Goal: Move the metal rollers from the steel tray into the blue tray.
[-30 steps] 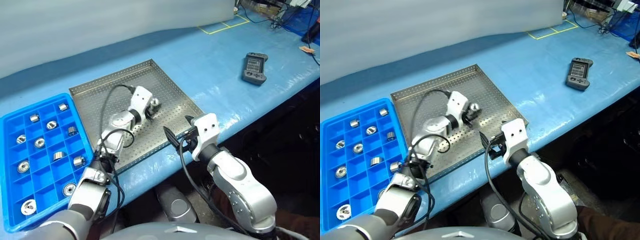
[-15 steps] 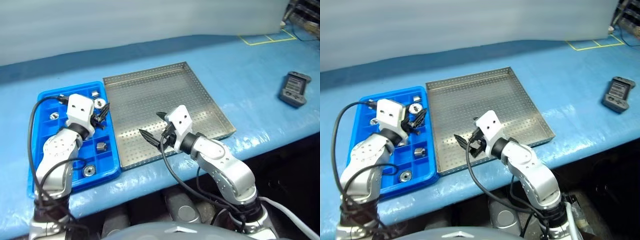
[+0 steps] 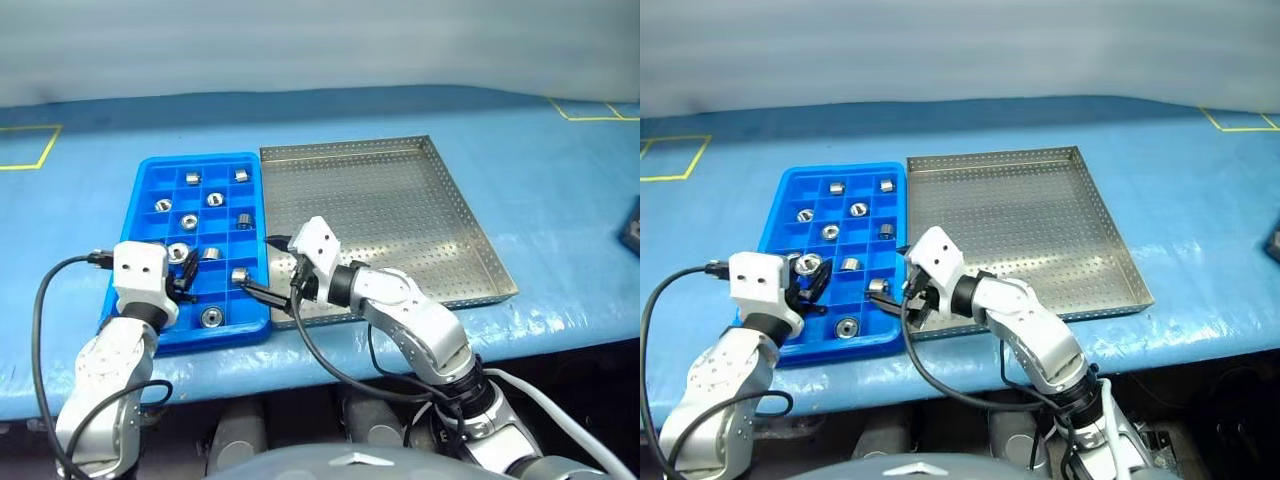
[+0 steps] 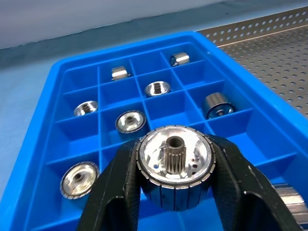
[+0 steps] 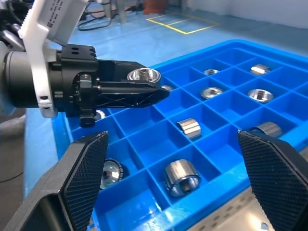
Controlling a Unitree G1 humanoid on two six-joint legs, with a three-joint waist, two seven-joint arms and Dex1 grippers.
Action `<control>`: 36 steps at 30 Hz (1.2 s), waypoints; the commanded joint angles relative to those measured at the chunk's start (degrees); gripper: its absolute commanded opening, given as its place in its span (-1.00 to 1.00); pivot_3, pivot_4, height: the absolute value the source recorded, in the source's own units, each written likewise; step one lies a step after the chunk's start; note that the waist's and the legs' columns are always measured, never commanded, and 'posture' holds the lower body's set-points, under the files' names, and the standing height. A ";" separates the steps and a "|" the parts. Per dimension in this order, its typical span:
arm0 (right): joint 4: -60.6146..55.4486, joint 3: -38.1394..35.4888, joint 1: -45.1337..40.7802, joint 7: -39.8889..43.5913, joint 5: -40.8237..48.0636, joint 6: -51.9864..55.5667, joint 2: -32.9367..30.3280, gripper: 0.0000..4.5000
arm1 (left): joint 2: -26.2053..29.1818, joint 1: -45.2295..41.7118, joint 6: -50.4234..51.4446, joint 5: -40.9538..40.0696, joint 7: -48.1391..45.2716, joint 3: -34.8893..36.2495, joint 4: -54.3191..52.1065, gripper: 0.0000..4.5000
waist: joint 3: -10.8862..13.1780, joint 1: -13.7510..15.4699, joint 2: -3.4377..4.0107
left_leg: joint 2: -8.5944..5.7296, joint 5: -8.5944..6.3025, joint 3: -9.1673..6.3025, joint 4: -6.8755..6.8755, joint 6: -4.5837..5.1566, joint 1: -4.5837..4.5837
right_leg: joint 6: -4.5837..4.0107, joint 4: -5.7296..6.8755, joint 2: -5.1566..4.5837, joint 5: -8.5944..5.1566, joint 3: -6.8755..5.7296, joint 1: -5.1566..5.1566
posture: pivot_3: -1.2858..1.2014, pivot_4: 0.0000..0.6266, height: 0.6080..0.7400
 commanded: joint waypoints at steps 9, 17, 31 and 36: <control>2.79 3.36 -1.04 1.04 -0.74 -3.08 3.46 1.00 | -0.70 2.98 -3.61 1.45 1.99 -1.01 0.85 -0.25 | -0.01 1.88 -0.02 | 0.01 0.00 0.01 0.01 -0.01 0.01 | -0.04 -0.01 -0.02 -0.02 -0.03 0.01 | 0.11 -0.52 1.00; 2.11 3.01 0.24 -1.52 -1.71 -2.74 4.00 1.00 | -1.34 1.36 -4.98 0.61 0.74 -2.56 8.84 -0.25 | -0.03 1.72 0.00 | 0.02 0.00 0.03 -0.01 -0.01 0.02 | -0.07 -0.01 -0.01 -0.04 -0.04 -0.02 | 0.07 -0.52 1.00; -3.17 -1.43 1.22 -3.65 -1.66 -1.61 0.49 1.00 | -2.49 -2.83 -8.71 -4.64 -0.31 0.79 5.26 0.97 | -0.08 0.83 0.06 | 0.01 -0.01 0.06 0.03 -0.03 0.03 | -0.07 -0.01 -0.02 -0.04 -0.03 0.00 | 0.03 -0.52 1.00; -1.99 -6.54 0.09 -4.73 -2.50 -2.94 -1.95 1.00 | 0.25 -5.30 -12.09 -2.11 -0.77 -1.02 5.10 0.97 | -0.08 0.51 0.05 | 0.01 -0.02 0.06 0.01 -0.03 0.02 | -0.07 -0.02 -0.02 -0.04 -0.02 0.00 | 0.01 -0.52 1.00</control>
